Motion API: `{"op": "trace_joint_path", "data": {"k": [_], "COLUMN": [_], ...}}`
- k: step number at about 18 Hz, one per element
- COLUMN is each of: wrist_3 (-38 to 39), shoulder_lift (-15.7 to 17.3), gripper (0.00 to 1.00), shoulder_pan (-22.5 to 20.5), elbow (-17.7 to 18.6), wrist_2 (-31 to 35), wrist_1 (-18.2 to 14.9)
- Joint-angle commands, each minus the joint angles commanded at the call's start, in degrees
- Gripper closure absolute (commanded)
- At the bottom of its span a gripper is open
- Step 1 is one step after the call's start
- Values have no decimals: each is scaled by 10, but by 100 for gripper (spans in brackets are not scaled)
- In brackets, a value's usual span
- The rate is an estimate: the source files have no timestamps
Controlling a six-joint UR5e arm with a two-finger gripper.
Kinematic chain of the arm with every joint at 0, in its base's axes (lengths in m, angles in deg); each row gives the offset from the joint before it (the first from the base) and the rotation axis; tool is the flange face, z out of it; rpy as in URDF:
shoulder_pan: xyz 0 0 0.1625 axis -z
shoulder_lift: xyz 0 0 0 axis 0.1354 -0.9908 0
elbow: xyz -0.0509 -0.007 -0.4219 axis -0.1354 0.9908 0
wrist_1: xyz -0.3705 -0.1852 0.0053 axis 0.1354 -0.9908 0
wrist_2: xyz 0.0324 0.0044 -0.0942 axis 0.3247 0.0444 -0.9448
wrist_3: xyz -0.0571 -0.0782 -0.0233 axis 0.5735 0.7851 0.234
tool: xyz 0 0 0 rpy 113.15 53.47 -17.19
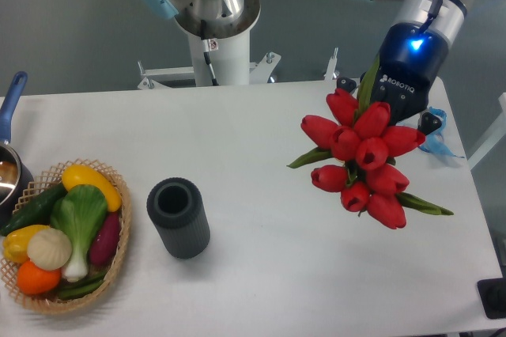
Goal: Insert the flowers into the vase
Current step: 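Carry the red tulip bunch toward the dark grey vase, then position the tulip stems above the vase opening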
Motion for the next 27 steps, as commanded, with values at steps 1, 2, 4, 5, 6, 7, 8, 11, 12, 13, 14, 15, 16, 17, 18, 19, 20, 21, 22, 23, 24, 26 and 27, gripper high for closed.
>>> {"op": "trace_joint_path", "data": {"k": [1,2,4,5,6,7,8,11,12,13,14,15,16,17,18,19,20,21,22,23,24,26,27], "wrist_3": [-3,-4,-2,-3,-3,-3,-3,-4,-4,-4,-4,-5,-8,-12,-17,-23,-26,-32,-47,-70,-82,-89,-93], "shoulder_lift": [1,1,1,1,1,1,1,-2,-3,-4,-7,-13,-20,-25,-28,-31,-35,-35,-34,-33,-33,-25,-19], "gripper": [83,83,83,83,83,83,83,83,83,83,83,83,83,83,83,83,83,83,83,83,83,83,83], "shoulder_pan": [3,4,4,5,6,7,9,22,30,39,49,56,60,64,77,85,89,92,99,108,119,124,127], "elbow": [6,5,3,6,6,8,8,9,7,7,7,8,8,11,14,16,21,32,49,68,83,112,116], "wrist_2": [1,2,1,1,1,1,1,-1,-2,-9,-31,-59,-82,-103,-127,-154,-180,-199,-211,-224,-240,-253,-257], "wrist_1": [1,0,0,0,0,0,1,1,2,9,17,18,21,21,21,21,21,21,22,21,21,22,21]}}
